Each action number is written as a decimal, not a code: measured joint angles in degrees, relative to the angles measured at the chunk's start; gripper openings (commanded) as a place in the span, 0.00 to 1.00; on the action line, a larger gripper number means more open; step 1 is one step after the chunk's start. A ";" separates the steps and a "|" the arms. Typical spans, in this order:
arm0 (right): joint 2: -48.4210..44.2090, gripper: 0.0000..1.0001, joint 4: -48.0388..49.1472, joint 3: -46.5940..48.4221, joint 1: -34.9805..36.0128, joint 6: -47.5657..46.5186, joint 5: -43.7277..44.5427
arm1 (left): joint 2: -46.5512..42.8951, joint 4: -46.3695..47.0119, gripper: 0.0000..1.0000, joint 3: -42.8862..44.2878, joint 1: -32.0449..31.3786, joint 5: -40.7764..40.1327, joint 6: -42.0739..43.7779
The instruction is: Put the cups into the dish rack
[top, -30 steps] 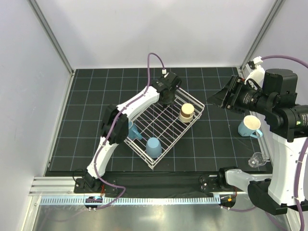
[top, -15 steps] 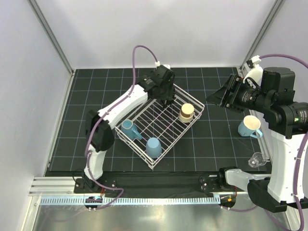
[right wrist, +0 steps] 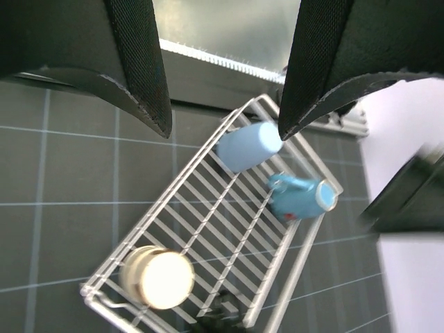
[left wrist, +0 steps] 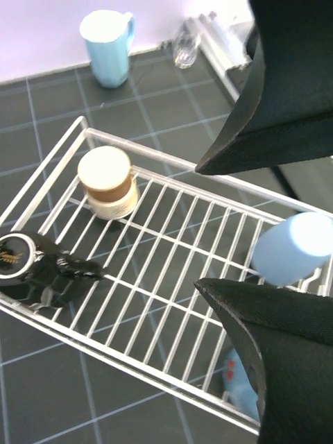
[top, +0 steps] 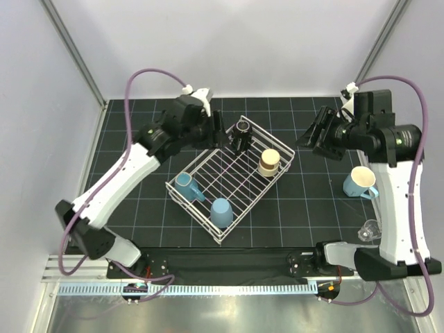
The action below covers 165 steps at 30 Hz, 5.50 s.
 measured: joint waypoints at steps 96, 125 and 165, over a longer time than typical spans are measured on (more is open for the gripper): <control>23.10 0.60 23.28 -25.94 -24.96 -9.38 31.74 | -28.15 -18.95 0.77 -4.87 0.33 4.31 -0.26; 21.94 0.04 22.77 -19.71 -22.14 -1.95 11.98 | -26.84 -15.74 0.79 -7.08 0.35 4.76 -2.84; -6.10 0.04 103.01 -43.50 8.79 84.98 -26.05 | -11.52 50.45 0.56 -23.32 -2.91 29.38 -19.74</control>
